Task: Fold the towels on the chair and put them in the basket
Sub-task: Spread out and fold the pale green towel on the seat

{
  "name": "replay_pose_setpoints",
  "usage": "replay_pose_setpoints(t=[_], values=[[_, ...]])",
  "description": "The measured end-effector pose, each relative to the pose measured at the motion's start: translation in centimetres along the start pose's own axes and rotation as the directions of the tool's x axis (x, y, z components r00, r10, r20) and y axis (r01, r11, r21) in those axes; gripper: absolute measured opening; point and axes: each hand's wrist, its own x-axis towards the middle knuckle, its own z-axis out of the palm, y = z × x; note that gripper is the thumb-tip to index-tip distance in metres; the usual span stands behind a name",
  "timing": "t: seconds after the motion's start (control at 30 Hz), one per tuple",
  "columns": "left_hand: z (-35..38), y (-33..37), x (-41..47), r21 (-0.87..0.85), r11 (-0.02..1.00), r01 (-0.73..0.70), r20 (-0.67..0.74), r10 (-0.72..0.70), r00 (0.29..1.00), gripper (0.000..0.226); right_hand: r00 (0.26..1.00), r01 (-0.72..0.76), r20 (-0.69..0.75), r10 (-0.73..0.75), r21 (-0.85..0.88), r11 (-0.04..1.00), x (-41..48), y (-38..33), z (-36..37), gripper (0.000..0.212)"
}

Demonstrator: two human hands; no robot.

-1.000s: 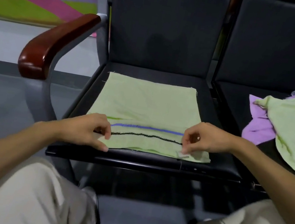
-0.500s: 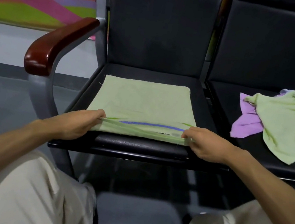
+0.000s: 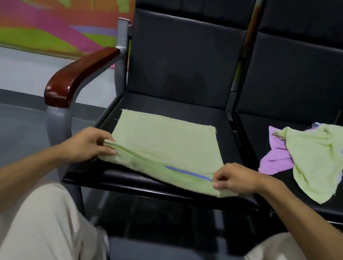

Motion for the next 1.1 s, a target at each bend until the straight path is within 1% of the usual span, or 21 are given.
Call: replay_pose_setpoints(t=[0.03,0.07,0.1,0.13,0.17,0.23,0.3,0.33,0.4,0.47,0.57,0.67,0.77,0.87,0.93,1.0,1.03,1.1], values=[[-0.1,0.3,-0.1,-0.050,0.999,-0.004,0.031,0.006,0.999,0.017,1.000,0.018,0.012,-0.018,-0.004,1.000,-0.1,-0.4,-0.8,0.034],[0.0,0.6,-0.1,-0.064,0.998,-0.011,0.045,0.014,0.999,0.014,0.999,0.045,-0.013,-0.045,0.020,0.999,-0.1,-0.7,-1.6,0.034],[0.0,0.8,0.1,-0.063,0.998,-0.011,0.026,0.012,1.000,0.013,0.995,0.071,-0.081,-0.066,0.062,0.996,0.1,-0.9,-2.2,0.035],[0.1,1.0,0.4,-0.054,0.999,-0.006,-0.032,0.004,0.999,0.012,0.982,0.090,-0.177,-0.071,0.101,0.991,0.3,-0.9,-2.7,0.034],[0.2,1.2,0.8,-0.061,0.998,0.015,-0.119,-0.022,0.993,0.015,0.960,0.090,-0.274,-0.053,0.125,0.988,0.6,-0.7,-3.2,0.031],[0.6,1.4,2.0,-0.158,0.985,0.071,-0.283,-0.114,0.952,0.020,0.913,0.037,-0.408,0.023,0.137,0.990,1.3,-0.3,-3.7,0.021],[1.1,1.5,3.6,-0.254,0.962,0.103,-0.365,-0.193,0.911,0.021,0.892,0.016,-0.448,0.050,0.143,0.990,2.3,0.2,-4.1,0.013],[1.4,1.6,4.5,-0.255,0.960,0.115,-0.400,-0.213,0.891,0.020,0.893,0.019,-0.448,0.042,0.132,0.991,2.8,0.4,-4.3,0.011],[1.9,1.8,6.4,-0.269,0.953,0.138,-0.462,-0.253,0.850,0.015,0.898,0.026,-0.439,0.024,0.108,0.994,4.0,0.8,-4.9,0.014],[2.1,1.8,8.4,-0.310,0.936,0.165,-0.491,-0.306,0.816,0.014,0.893,0.038,-0.450,0.015,0.107,0.994,5.5,1.2,-5.7,0.019],[2.2,0.9,11.5,-0.254,0.937,0.242,-0.503,-0.341,0.794,0.017,0.901,0.015,-0.434,0.024,0.086,0.996,8.1,2.2,-6.7,0.021],[2.7,-0.7,13.9,-0.155,0.950,0.272,-0.518,-0.312,0.796,0.027,0.915,-0.031,-0.400,0.057,0.071,0.997,11.0,3.6,-7.1,0.023],[3.7,-3.2,15.4,-0.031,0.950,0.312,-0.486,-0.287,0.826,0.033,0.902,-0.116,-0.414,0.127,0.052,0.992,13.8,5.3,-6.1,0.021],[4.2,-4.9,15.6,0.065,0.945,0.320,-0.428,-0.263,0.865,0.025,0.889,-0.197,-0.421,0.178,0.000,0.980,15.5,5.7,-4.2,0.019],[4.0,-5.4,15.6,0.127,0.945,0.301,-0.393,-0.231,0.890,0.019,0.860,-0.223,-0.485,0.155,-0.085,0.971,16.0,5.7,-3.0,0.020],[3.6,-5.7,15.3,0.179,0.935,0.307,-0.359,-0.229,0.905,0.017,0.817,-0.240,-0.565,0.112,-0.158,0.958,16.0,5.4,-2.4,0.020],[3.3,-5.9,15.1,0.202,0.921,0.333,-0.332,-0.255,0.908,0.021,0.802,-0.230,-0.590,0.089,-0.168,0.959,15.9,5.2,-2.2,0.020],[2.9,-5.8,14.6,0.288,0.859,0.424,-0.264,-0.355,0.897,0.042,0.799,-0.159,-0.600,0.033,-0.158,0.975,15.4,4.2,-2.1,0.020]])
